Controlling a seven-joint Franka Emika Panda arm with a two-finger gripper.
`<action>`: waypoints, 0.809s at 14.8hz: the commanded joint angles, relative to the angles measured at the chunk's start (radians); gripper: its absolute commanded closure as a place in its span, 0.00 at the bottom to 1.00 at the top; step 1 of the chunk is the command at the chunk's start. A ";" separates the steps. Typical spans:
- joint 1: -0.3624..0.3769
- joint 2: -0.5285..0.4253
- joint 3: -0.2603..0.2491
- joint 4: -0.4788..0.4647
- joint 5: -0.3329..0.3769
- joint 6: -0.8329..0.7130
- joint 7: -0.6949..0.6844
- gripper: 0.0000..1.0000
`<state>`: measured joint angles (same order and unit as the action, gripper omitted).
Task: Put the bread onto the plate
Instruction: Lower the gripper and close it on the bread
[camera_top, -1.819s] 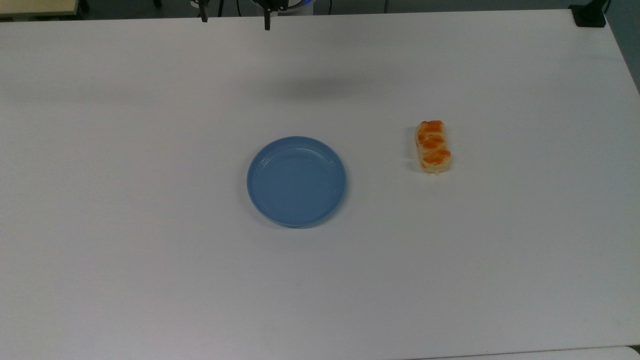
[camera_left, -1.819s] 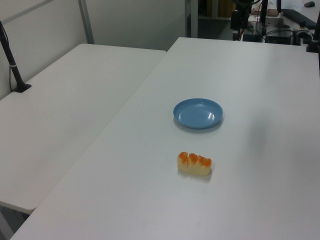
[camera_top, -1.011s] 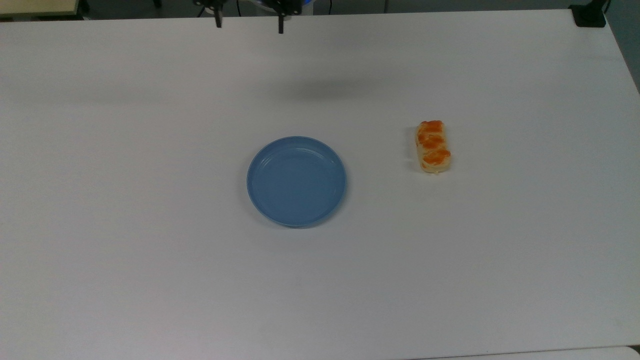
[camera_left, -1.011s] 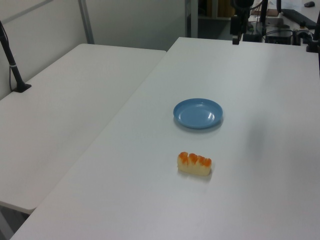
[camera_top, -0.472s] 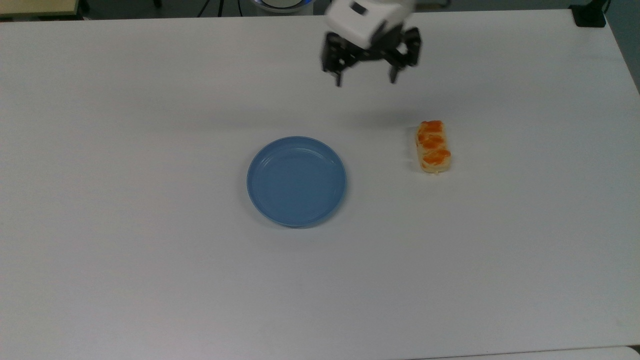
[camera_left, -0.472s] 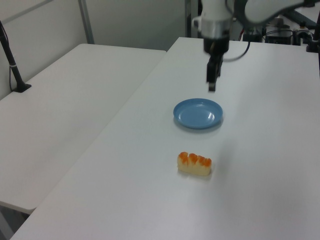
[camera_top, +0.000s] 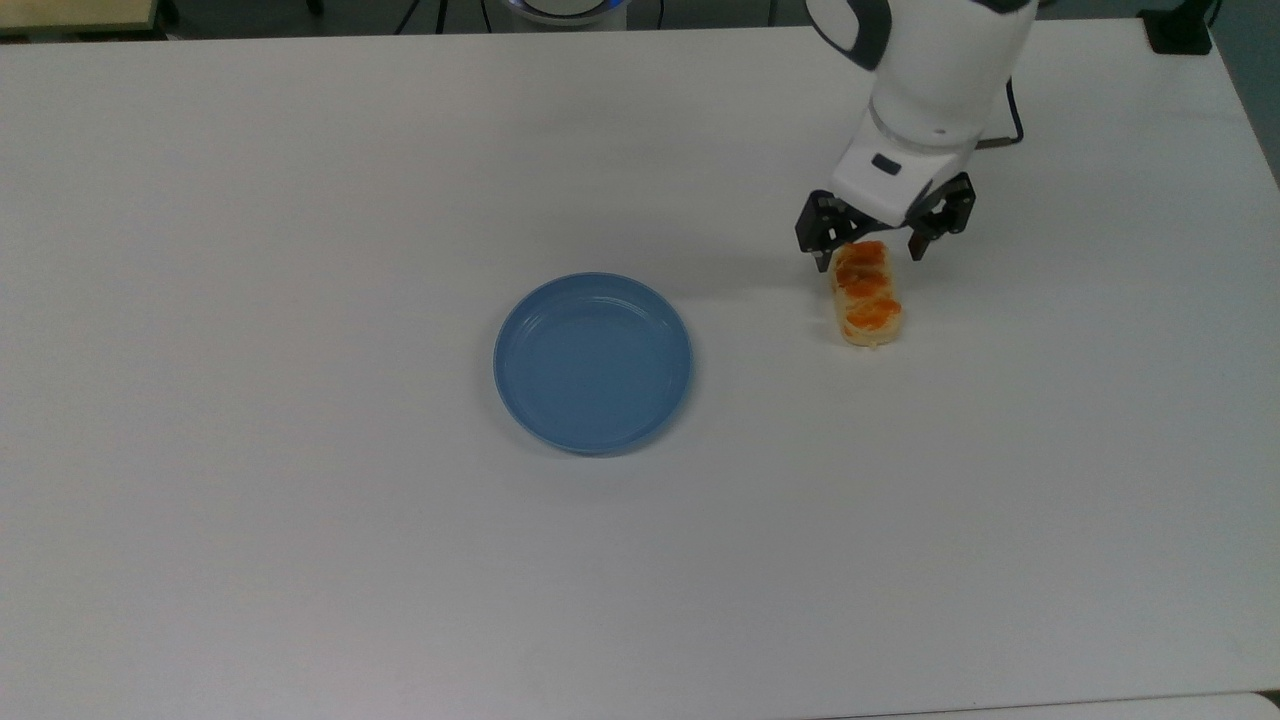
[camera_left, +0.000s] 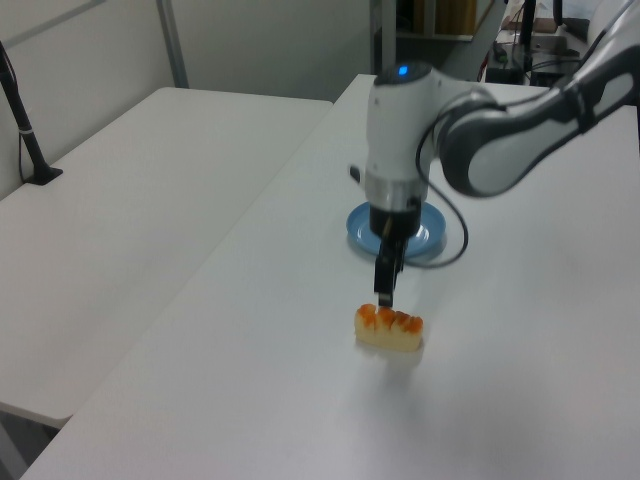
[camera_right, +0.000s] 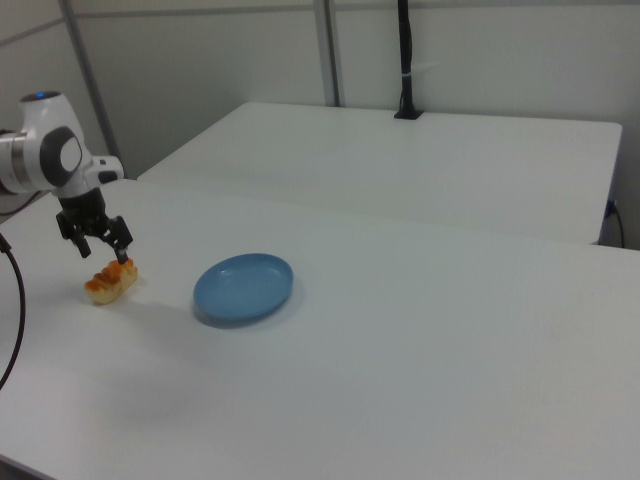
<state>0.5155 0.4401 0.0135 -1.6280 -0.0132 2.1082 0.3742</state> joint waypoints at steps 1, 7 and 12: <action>0.020 0.068 0.008 0.011 -0.001 0.035 0.023 0.00; 0.031 0.083 0.008 0.008 -0.010 0.059 0.031 0.74; 0.020 0.043 0.008 0.013 -0.011 0.050 0.034 0.88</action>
<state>0.5350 0.5237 0.0252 -1.6055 -0.0150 2.1507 0.3829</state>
